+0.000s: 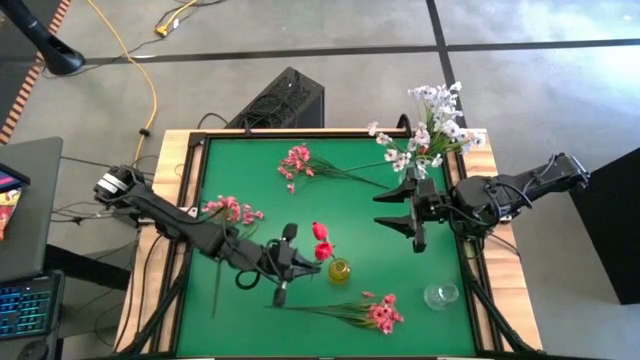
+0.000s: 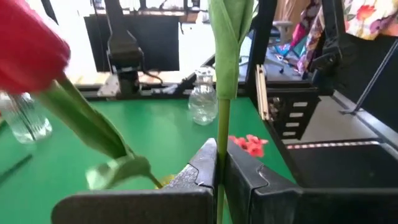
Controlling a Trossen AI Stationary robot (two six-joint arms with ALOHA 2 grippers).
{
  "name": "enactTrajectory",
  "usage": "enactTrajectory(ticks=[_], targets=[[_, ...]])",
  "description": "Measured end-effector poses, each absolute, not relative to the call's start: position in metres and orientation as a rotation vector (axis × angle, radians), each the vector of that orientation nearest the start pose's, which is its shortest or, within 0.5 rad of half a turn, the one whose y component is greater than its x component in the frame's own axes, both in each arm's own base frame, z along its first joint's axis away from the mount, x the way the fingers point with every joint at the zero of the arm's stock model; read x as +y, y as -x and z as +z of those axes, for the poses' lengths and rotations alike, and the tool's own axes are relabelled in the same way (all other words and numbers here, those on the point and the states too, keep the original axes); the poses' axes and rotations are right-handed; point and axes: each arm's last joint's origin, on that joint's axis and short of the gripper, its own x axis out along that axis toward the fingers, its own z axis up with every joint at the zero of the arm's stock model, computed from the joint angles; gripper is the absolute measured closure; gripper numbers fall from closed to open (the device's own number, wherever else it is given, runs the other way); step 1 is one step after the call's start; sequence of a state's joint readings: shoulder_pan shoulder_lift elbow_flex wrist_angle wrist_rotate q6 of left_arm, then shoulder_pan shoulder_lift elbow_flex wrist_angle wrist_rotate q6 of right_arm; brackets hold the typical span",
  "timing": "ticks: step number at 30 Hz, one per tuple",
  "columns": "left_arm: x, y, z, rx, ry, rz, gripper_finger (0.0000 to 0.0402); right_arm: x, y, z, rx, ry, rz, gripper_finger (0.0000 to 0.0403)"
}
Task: Sort flowers into vase by color
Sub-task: Put the bottom red tulip into the yellow vase
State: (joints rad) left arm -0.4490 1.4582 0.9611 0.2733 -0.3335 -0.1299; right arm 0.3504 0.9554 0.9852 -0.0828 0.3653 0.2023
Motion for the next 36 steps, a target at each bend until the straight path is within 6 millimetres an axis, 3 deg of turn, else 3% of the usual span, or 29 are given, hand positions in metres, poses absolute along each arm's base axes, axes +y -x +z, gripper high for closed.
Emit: enactTrajectory(ticks=[5, 16, 36], targets=[[-0.128, -0.303, 0.289, 0.128, 0.015, -0.106, 0.0401, 0.061, -0.196, 0.381, 0.047, -0.212, -0.021, 0.0138], [-0.130, -0.325, 0.275, 0.047, 0.004, -0.174, 0.0401, 0.060, -0.197, 0.382, 0.042, -0.222, -0.023, 0.0138], [-0.116, -0.331, 0.277, 0.012, -0.027, -0.123, 0.0401, 0.060, -0.197, 0.382, 0.041, -0.220, -0.029, 0.0138]])
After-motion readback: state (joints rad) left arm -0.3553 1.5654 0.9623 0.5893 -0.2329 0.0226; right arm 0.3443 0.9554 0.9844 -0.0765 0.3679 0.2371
